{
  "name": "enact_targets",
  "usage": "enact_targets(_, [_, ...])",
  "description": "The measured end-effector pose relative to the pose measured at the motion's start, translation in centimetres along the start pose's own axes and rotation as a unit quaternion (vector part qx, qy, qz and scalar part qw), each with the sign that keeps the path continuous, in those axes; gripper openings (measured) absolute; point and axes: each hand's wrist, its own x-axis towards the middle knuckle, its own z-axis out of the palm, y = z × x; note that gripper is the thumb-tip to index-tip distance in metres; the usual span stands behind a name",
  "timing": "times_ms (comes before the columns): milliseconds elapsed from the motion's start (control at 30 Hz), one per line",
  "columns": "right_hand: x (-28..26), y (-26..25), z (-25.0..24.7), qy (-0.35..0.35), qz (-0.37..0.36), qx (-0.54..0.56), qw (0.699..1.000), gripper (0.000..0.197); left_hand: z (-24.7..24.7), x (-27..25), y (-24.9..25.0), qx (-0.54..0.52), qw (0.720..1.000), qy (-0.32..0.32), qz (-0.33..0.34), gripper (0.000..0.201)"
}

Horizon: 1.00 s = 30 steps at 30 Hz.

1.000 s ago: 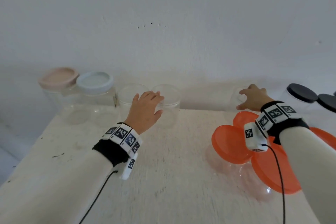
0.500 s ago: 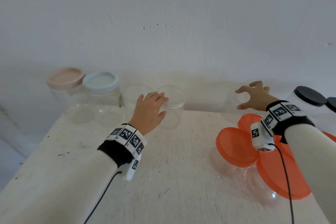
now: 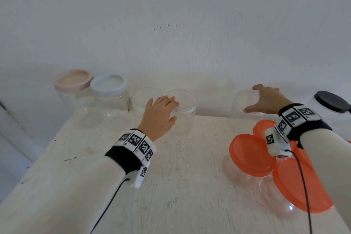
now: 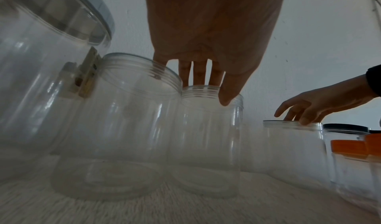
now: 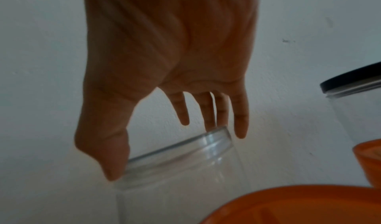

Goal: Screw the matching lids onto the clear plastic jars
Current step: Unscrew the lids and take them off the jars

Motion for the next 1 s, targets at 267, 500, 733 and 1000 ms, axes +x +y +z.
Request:
enact_targets(267, [-1.7, -2.6, -1.6, 0.015, -0.095, 0.038, 0.995, 0.077, -0.7, 0.2, -0.1, -0.017, 0.999, -0.044, -0.004, 0.053])
enact_targets(500, [-4.7, -7.4, -5.4, 0.128, -0.208, 0.122, 0.962, 0.069, -2.9, 0.3, 0.2, -0.193, 0.978, 0.078, 0.020, 0.066])
enact_targets(733, [-7.4, -14.6, -5.1, 0.156, -0.305, 0.260, 0.903, 0.064, -6.6, 0.6, 0.4, -0.439, 0.885, 0.131, -0.078, 0.071])
enact_targets(1000, [-6.8, -17.9, -1.3, 0.088, -0.259, 0.397, 0.876, 0.084, -6.4, -0.1, -2.8, -0.459, 0.867, 0.152, -0.121, 0.066])
